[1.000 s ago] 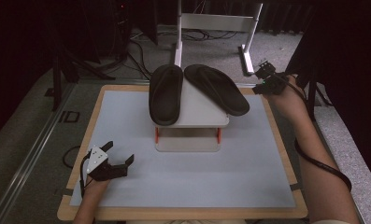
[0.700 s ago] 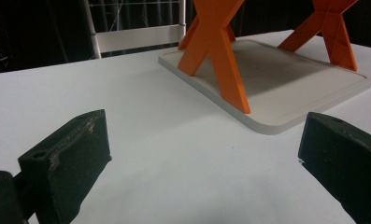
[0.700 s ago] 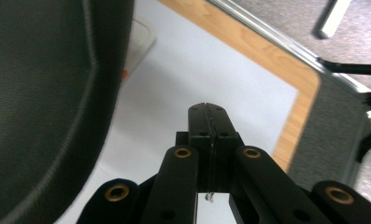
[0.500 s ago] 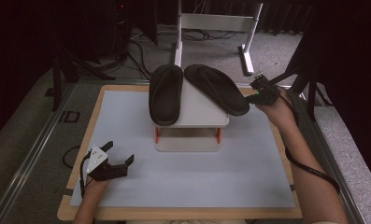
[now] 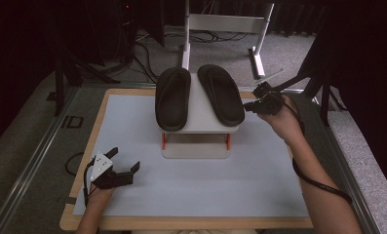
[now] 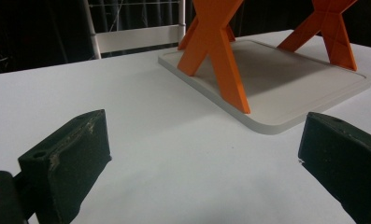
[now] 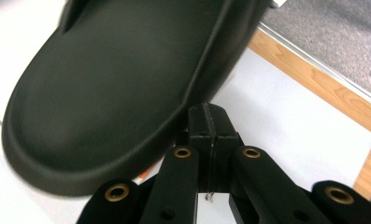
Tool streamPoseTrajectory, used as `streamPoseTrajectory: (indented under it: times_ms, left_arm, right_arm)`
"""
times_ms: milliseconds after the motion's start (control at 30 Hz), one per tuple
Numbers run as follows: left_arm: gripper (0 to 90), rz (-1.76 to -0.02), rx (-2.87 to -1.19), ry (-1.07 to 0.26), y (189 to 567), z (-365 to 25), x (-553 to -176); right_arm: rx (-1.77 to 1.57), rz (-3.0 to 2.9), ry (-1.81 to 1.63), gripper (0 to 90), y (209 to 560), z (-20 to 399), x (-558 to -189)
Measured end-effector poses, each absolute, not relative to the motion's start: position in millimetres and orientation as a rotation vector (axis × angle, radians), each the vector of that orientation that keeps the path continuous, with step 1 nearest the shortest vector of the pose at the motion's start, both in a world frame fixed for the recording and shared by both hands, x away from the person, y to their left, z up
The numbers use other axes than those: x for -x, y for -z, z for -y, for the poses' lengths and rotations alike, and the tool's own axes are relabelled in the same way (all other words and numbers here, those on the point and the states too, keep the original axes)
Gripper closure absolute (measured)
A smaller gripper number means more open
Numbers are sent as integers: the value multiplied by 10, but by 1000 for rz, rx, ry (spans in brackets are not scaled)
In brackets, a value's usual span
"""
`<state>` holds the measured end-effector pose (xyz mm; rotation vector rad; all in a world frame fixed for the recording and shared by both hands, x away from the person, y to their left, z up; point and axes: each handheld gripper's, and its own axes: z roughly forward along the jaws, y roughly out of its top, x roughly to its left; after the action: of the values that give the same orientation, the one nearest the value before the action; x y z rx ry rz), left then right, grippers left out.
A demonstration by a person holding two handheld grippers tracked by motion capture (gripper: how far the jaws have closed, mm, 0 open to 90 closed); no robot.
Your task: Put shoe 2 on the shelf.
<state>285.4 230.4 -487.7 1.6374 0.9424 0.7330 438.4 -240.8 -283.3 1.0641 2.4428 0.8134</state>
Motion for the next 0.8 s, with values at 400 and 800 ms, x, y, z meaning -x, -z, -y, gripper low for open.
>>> streamPoseTrajectory:
  times_ms: [400, 800]
  left_arm:
    - [26, -942, -1636, -733, 4877, -2305, -2852]
    - [26, -941, -1637, -734, 4877, -2303, -2851]
  right_arm:
    - [-989, -2495, -840, 900, 2854, 2190, -4287]
    - [-1033, -2421, -898, 818, 2890, 2376, -4163]
